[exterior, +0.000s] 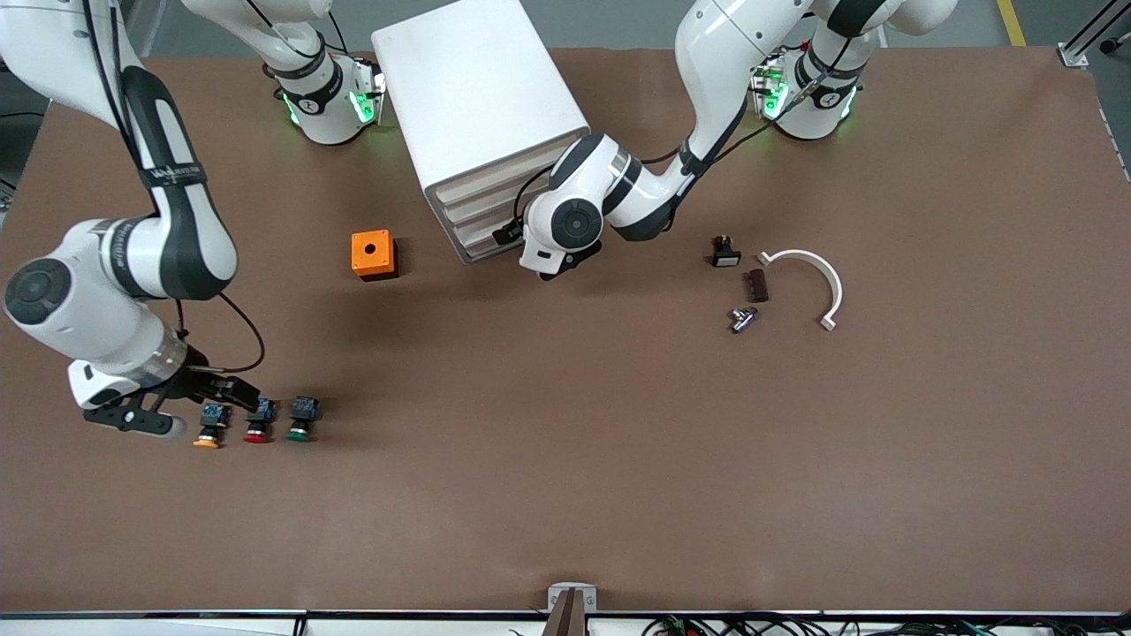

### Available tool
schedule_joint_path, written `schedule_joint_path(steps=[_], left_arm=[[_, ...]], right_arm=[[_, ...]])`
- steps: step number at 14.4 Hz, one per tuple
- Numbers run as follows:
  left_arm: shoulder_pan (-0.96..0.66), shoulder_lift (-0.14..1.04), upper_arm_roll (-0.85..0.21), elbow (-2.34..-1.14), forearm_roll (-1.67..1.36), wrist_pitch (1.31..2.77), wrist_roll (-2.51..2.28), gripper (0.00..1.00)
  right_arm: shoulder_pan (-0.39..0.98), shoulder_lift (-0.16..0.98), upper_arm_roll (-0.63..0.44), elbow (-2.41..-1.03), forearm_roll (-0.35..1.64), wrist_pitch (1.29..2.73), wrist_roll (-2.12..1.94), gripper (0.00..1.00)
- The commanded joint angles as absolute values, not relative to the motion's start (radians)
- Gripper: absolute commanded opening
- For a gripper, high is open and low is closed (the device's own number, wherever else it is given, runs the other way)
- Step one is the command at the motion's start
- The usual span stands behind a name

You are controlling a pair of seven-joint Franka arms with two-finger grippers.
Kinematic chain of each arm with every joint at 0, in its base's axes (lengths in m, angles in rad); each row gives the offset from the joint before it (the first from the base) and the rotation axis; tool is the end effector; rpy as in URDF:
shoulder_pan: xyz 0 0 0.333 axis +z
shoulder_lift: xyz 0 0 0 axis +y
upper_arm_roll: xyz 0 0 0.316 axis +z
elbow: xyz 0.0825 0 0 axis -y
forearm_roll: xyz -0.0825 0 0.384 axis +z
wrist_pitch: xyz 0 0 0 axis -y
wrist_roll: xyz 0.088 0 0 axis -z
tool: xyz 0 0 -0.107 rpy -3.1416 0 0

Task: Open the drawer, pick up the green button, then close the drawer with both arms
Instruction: 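Lower the green button onto the table and open the right gripper, then push the drawer shut with the left gripper while the right gripper withdraws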

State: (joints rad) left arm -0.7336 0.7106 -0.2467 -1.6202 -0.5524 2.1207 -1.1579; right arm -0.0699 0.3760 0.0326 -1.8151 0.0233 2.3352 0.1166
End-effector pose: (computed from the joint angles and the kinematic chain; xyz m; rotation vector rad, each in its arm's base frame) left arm 0.3725 -0.5637 0.2114 2.7668 0.8054 -0.9308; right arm 0.6551 -0.0257 0.3474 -3.0868 0.2661 -0.2218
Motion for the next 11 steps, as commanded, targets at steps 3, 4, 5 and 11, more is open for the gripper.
schedule_joint_path(steps=[3, 4, 5, 11], left_arm=[[-0.732, 0.718, -0.261, -1.632, -0.624, 2.123, -1.137, 1.00], [-0.732, 0.718, -0.261, -1.632, -0.626, 2.123, -1.137, 1.00], [-0.732, 0.718, -0.261, -1.632, -0.627, 2.122, -1.137, 1.00], [-0.710, 0.706, -0.259, -1.609, -0.626, 2.053, -1.124, 1.00]], right_arm=[[-0.144, 0.267, 0.055, -1.816, 0.057, 2.189, 0.035, 1.00], [-0.147, 0.252, 0.054, -1.807, 0.057, 2.160, 0.003, 1.00], [-0.156, 0.238, 0.052, -1.807, 0.057, 2.148, -0.017, 1.00], [-0.158, 0.118, 0.057, -1.787, 0.055, 1.993, -0.014, 1.00]])
